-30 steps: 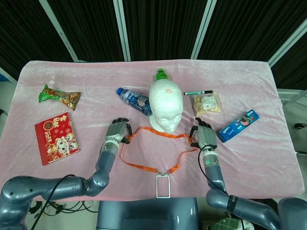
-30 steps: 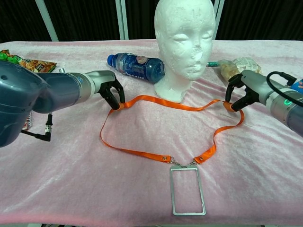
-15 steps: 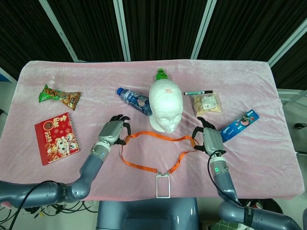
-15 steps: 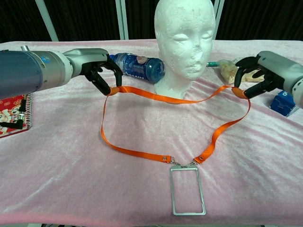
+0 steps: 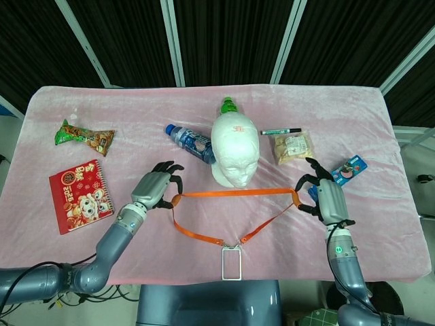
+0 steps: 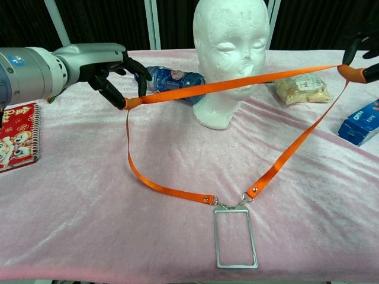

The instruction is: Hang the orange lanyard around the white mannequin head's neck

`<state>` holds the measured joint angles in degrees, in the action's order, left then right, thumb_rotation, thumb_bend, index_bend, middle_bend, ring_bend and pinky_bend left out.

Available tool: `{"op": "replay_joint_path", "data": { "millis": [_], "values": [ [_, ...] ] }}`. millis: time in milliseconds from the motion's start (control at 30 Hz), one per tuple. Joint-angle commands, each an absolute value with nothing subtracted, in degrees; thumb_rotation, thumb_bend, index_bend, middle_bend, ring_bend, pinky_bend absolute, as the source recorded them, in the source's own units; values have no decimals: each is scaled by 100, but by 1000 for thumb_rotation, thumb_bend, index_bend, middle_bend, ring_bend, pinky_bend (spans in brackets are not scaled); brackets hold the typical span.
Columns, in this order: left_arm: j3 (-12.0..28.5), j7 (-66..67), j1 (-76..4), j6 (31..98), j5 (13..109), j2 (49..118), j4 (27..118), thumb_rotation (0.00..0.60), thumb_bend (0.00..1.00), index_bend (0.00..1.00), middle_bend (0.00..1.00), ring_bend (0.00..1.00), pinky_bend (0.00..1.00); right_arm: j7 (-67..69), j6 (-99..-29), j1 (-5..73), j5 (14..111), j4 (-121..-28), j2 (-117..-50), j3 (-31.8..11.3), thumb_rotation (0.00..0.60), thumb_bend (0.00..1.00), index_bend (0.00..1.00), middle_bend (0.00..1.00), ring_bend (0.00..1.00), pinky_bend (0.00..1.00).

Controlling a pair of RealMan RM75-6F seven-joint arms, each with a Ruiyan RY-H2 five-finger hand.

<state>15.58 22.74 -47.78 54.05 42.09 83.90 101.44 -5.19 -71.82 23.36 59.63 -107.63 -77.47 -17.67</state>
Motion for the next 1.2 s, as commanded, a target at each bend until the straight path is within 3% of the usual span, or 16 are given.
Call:
{"op": "replay_joint_path", "data": {
  "millis": [33,467,700,1200],
  "values": [
    [1647,1912,-4669,5491,4610,8399,10129,600,481,603,145,0,0,-424,-7208,2314,6060,-10881,-7616,-1850,600,458,783,103,149,142],
    [2115,1027,-4667,5906,5676,8555,9670,600,480,612,148,0,0,-577,-7139,2565,5893,-11427,-7200,-2311,600,458,784,103,149,142],
    [2383,759,-4761,5968,5692,8563,9541,600,478,611,148,0,0,-771,-7059,2803,5666,-11681,-7054,-2545,600,458,783,103,149,142],
    [2957,87,-5100,6038,5357,9070,8826,600,472,603,148,0,0,-974,-6417,3762,4206,-11190,-7013,-3309,600,466,784,104,149,142]
  ]
}}
